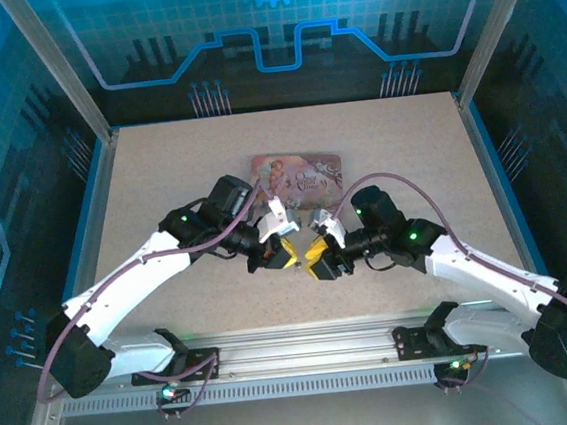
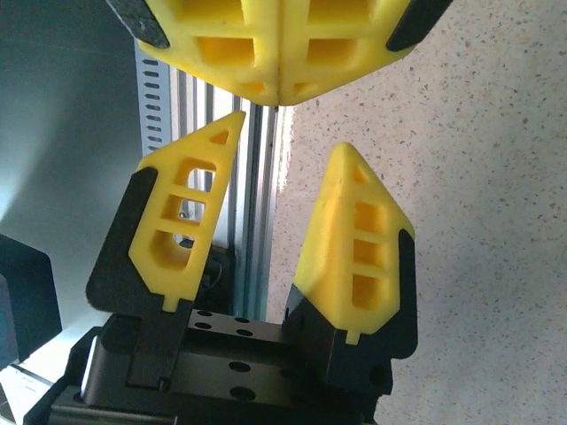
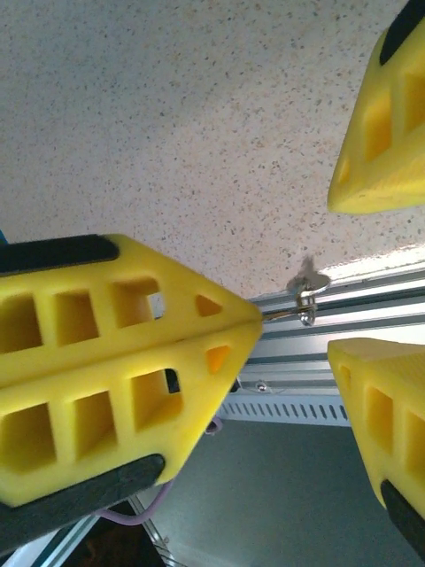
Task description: Unlock the padlock with the key
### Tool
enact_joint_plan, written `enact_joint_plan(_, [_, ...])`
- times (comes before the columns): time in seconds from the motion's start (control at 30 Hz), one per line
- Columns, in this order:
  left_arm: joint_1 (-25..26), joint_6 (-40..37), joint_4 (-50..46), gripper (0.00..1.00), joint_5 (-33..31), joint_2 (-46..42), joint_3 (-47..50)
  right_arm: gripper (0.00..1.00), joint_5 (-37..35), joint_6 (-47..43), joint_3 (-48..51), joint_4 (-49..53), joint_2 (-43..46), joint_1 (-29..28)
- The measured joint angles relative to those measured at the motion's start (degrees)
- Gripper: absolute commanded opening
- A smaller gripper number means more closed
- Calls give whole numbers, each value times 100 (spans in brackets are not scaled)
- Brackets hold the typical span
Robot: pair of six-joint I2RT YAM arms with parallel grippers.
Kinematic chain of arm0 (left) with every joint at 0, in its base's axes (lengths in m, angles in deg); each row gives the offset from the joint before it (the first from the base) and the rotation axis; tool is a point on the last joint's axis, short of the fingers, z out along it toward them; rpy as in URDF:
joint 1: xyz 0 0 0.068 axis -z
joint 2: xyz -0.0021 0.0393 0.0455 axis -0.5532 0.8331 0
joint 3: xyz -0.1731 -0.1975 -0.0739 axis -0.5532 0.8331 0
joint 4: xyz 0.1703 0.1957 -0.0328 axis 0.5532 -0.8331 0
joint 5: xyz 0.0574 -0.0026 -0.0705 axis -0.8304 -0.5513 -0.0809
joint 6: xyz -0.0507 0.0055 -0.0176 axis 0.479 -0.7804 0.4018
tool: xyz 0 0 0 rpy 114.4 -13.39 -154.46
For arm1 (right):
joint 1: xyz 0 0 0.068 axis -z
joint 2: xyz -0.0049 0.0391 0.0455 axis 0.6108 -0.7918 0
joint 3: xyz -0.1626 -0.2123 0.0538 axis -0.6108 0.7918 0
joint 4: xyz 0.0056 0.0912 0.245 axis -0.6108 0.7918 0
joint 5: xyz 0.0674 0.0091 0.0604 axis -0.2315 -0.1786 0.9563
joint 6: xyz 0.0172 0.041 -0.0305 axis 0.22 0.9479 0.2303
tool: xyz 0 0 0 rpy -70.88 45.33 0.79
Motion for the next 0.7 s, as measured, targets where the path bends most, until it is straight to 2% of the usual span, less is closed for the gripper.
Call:
enact_joint_plan(0.2, [0, 0, -42, 0, 120, 28, -46, 31, 2, -9, -63, -153, -151, -160])
enact_joint_plan(0.27, [0, 0, -55, 0, 140, 39, -48, 22, 9, -26, -72, -199, -201, -214])
enact_joint_plan(0.37, [0, 0, -57, 0, 168, 59, -50, 2, 28, -39, -101, -243, -269, -264])
enact_joint_plan(0.57, [-63, 90, 9, 0, 157, 70, -59, 0, 42, 103, -57, -407, -295, -271])
enact_joint_plan(0.6, [-81, 157, 48, 5, 149, 68, -57, 0, 24, 166, -9, -516, -282, -271])
enact_joint_plan(0.67, [-136, 363, 262, 42, 136, 20, 17, 0, -35, 385, 144, -846, -238, -267])
enact_joint_plan(0.7, [-157, 481, 402, 47, 122, -26, 76, 0, -68, 494, 227, -1025, -219, -267])
